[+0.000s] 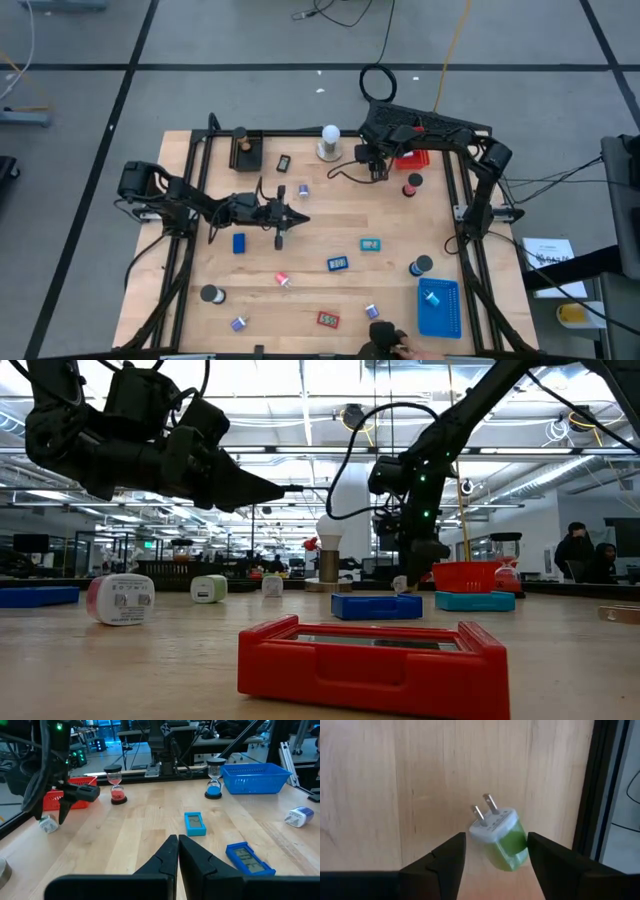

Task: Pick & Place Office items
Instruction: Put the top green charger adapter into the blue bin, then put the blue hourglass into the black bin

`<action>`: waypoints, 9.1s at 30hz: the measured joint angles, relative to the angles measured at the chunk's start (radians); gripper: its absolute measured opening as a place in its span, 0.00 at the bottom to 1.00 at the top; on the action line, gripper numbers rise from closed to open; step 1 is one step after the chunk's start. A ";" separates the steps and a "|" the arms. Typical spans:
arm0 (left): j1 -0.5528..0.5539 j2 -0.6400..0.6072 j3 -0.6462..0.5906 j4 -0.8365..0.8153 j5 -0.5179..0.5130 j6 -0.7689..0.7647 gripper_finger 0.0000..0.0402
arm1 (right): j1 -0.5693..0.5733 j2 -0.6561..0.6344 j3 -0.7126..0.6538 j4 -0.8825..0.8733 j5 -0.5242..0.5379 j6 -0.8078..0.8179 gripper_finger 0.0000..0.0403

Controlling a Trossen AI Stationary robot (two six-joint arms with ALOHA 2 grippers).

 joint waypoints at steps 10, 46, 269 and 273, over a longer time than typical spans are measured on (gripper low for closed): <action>0.000 0.000 0.000 -0.001 0.000 0.001 0.05 | -0.007 -0.002 0.002 -0.046 -0.026 0.105 0.34; 0.000 0.000 0.000 -0.012 -0.007 -0.001 0.05 | 0.070 -0.066 -0.001 -0.139 -0.072 0.679 0.61; 0.000 0.000 0.043 -0.160 -0.094 -0.043 0.05 | 0.978 -0.492 -0.319 -0.371 0.031 1.372 0.71; -0.001 0.000 0.043 -0.181 -0.087 -0.051 0.05 | 0.978 -0.501 -0.343 -0.346 0.031 1.384 0.61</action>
